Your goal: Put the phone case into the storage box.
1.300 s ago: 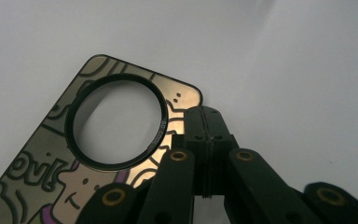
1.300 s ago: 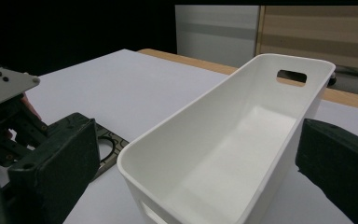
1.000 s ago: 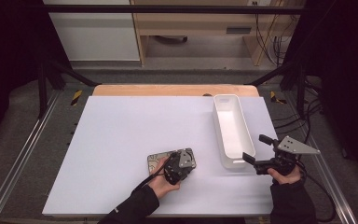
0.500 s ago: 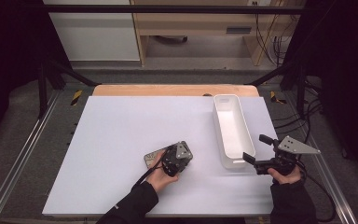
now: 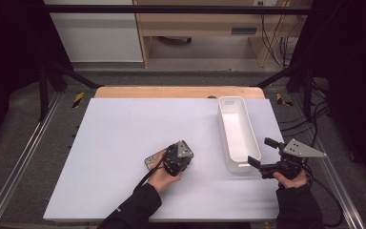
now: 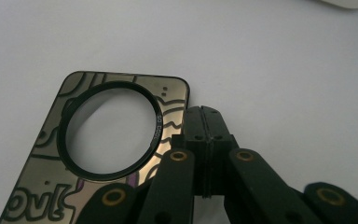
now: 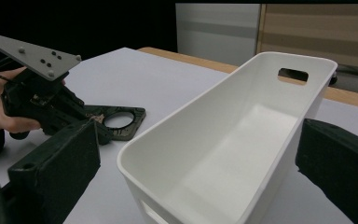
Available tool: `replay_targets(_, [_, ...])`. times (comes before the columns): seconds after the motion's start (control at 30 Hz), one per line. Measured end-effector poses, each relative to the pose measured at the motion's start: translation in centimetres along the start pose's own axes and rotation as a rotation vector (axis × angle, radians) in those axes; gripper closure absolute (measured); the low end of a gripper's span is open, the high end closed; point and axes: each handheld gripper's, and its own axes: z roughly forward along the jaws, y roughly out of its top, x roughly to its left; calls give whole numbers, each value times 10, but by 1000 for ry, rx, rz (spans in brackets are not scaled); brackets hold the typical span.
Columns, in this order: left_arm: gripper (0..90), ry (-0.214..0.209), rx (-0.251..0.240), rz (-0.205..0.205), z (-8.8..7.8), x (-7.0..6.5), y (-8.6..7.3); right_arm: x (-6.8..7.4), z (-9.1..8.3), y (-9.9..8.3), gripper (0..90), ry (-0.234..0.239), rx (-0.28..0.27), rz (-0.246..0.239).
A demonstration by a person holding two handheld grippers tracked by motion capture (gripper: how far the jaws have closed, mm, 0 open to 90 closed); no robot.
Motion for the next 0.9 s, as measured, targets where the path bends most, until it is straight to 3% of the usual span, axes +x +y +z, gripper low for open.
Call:
replay_targets(0.5, [898, -7, -6, -27, -7, 5, 1, 0, 0, 0, 4, 1, 4, -1])
replay_targets(0.63, [893, -33, -42, -39, -18, 6, 4, 0, 0, 0, 4, 0, 2, 0])
replay_targets(0.9, [773, -66, -123, -55, -51, 13, 9, -1, -2, 0, 4, -1, 0, 1])
